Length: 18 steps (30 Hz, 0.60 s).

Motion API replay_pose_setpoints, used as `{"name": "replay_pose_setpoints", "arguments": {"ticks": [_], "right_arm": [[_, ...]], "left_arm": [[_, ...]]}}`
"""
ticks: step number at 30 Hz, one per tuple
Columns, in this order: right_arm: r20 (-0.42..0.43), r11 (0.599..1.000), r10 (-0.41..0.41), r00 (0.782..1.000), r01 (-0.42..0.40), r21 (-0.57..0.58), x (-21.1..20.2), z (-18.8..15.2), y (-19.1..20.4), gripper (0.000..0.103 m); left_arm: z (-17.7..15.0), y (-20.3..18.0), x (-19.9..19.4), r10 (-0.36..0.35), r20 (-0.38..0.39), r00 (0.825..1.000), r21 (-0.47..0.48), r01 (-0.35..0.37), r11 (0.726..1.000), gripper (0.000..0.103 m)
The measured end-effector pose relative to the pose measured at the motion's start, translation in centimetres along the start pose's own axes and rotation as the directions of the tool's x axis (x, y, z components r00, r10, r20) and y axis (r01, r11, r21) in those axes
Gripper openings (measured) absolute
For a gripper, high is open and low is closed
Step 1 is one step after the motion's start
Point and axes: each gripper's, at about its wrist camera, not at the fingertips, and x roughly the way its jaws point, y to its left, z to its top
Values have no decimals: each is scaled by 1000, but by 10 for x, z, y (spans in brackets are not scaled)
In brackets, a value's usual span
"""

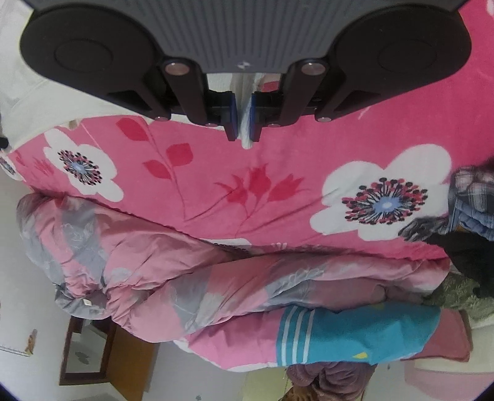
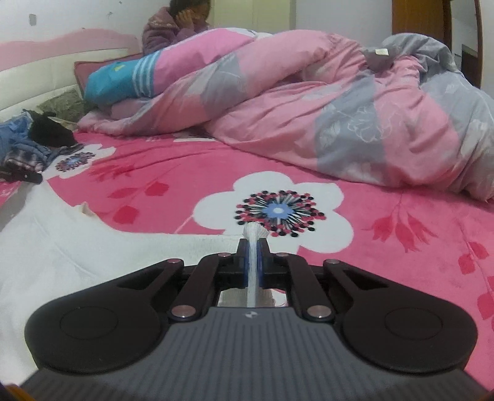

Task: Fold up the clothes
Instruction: 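Lift the pinched hem with both grippers and fold it over the sweatshirt body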

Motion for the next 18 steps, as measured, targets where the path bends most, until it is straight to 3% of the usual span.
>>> {"name": "replay_pose_setpoints", "arguments": {"ticks": [18], "right_arm": [[-6, 999, 8, 1000, -8, 44, 34, -1, -15, 3]], "left_arm": [[-3, 16, 22, 22, -41, 999, -36, -24, 999, 9]]}}
